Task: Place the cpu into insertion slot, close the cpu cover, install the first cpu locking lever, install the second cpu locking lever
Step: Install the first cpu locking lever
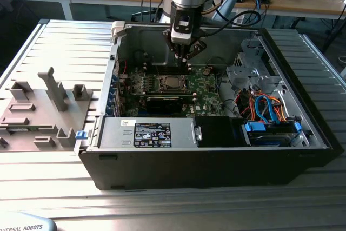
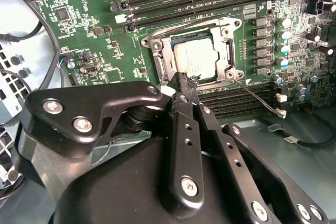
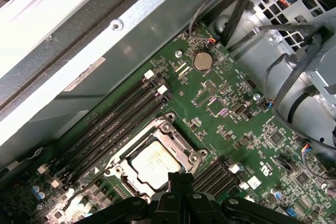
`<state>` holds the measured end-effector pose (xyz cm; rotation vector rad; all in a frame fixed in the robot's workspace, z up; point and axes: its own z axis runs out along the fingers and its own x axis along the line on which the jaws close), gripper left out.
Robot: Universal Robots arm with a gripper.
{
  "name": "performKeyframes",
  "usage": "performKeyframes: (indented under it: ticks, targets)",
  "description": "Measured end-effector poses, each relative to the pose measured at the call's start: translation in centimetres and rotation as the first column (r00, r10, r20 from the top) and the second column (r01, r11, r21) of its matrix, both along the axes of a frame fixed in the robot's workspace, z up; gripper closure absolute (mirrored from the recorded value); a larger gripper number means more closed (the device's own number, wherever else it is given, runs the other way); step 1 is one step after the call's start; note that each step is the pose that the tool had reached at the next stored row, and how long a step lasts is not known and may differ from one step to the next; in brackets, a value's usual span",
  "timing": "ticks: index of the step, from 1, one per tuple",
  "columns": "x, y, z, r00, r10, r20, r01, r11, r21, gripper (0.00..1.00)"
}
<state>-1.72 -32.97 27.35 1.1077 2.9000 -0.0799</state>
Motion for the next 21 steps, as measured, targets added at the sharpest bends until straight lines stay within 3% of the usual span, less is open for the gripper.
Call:
performKeyframes:
  ticks: [21]
  targets:
    - [0.0, 0.0, -0.01, 0.9993, 0.038, 0.0, -0.038, 0.9993, -0.0001, 0.89]
